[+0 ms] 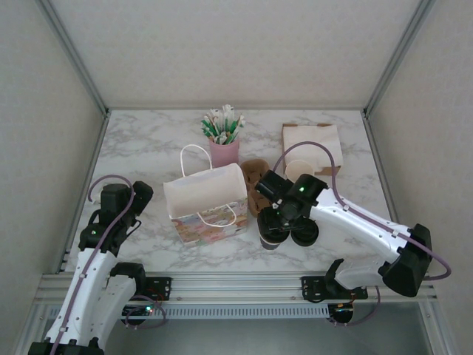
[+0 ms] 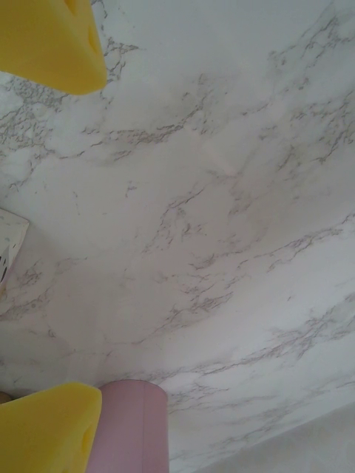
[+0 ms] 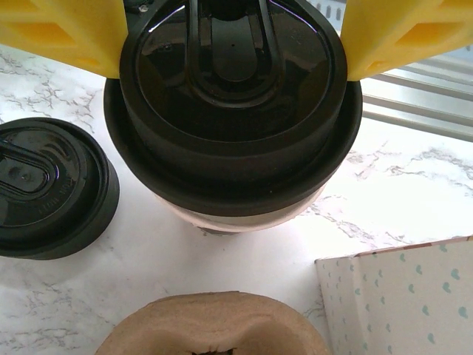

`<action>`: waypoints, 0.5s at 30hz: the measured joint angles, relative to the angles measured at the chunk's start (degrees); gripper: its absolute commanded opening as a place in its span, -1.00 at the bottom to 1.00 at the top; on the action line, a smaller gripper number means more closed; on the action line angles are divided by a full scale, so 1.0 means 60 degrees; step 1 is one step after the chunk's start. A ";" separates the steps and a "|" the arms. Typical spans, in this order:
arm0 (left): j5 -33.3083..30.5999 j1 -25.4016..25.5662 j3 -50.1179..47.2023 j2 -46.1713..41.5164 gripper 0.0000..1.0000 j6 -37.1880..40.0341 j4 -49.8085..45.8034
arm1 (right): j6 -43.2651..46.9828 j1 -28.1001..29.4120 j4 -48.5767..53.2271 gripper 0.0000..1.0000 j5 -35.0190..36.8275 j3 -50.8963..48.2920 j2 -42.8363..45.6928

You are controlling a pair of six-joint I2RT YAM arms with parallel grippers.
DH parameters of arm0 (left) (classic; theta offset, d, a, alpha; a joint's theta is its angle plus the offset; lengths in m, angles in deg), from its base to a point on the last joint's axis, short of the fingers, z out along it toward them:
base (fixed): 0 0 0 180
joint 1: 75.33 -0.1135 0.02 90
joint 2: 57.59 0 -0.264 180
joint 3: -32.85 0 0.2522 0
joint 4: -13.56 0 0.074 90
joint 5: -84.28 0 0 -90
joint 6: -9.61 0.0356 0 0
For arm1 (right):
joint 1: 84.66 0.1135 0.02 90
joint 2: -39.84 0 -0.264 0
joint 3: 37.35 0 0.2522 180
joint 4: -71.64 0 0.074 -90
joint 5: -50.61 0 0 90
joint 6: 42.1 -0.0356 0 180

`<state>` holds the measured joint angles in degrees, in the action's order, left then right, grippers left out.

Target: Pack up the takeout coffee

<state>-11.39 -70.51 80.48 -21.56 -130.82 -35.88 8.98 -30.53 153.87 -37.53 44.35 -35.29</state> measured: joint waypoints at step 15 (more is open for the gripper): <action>0.0000 0.0000 0.0000 0.0000 1.00 0.0000 0.0000 | 0.0004 0.0033 -0.0018 0.44 -0.0004 0.0000 -0.0273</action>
<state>-11.39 -70.51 80.48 -21.56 -130.82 -35.88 9.01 -30.34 153.76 -37.55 44.35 -36.93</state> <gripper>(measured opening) 0.998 0.719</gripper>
